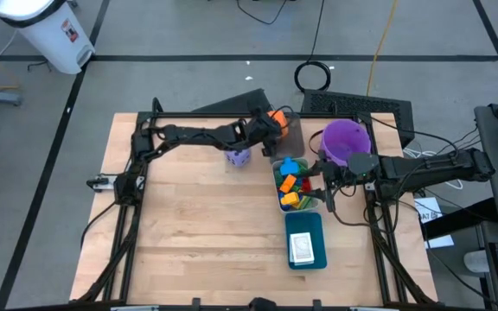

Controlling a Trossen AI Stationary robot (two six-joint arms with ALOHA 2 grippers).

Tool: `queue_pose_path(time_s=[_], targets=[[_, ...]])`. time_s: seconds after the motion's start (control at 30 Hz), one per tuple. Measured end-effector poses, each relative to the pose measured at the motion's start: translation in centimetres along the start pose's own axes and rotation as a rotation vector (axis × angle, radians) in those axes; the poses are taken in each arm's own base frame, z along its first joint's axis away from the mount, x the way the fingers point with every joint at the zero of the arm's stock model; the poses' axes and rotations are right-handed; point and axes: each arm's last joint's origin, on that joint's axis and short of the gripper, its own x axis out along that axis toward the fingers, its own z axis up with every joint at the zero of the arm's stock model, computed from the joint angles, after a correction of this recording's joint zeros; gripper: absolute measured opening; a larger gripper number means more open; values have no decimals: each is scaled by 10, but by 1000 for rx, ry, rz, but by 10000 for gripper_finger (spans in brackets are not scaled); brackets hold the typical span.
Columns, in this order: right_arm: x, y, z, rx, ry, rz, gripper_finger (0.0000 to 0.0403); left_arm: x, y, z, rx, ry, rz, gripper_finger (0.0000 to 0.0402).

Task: Pick & Place Toys
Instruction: Put the orange dice into the black transparent bin, then put the purple dice into the black transparent bin

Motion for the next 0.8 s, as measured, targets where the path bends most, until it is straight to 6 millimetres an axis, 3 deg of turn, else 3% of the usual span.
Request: queue_pose_path(time_s=[0.23, 0.5, 0.67, 0.8], targets=[[0, 0, 0, 2, 0, 0, 228, 3, 8, -4, -76, 15, 14, 280], [0, 0, 0, 2, 2, 0, 228, -3, 8, 0, -69, 26, 60, 289], [0, 0, -2, 3, 17, -1, 228, -42, 12, 26, -7, 43, 173, 290], [0, 0, -2, 4, 18, -2, 228, -87, 12, 39, -33, 69, 119, 286]])
